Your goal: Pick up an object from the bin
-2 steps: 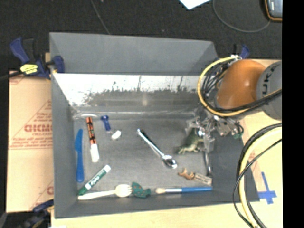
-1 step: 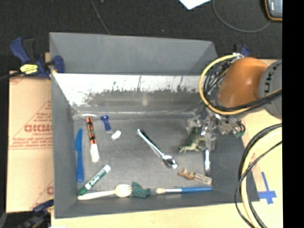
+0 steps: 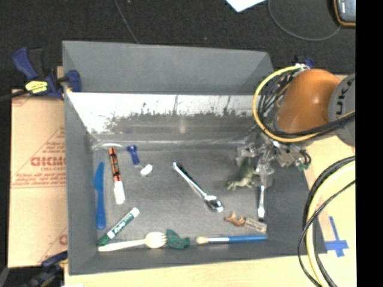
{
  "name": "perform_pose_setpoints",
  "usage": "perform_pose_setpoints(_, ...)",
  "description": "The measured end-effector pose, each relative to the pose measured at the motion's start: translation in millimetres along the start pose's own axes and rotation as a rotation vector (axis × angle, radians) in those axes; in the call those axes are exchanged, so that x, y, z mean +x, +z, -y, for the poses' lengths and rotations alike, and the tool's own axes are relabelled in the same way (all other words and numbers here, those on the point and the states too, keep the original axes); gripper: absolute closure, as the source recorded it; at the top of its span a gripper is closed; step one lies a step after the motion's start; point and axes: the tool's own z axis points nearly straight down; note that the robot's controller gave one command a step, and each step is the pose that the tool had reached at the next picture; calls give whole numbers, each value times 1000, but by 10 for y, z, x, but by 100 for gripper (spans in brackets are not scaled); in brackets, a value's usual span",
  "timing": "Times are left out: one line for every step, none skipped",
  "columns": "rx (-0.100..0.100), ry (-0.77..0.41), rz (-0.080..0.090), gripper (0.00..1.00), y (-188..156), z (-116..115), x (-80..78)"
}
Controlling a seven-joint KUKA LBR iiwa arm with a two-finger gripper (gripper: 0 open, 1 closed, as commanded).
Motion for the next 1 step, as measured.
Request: perform_pose_setpoints(2,0,3,100,-67,6,-4)
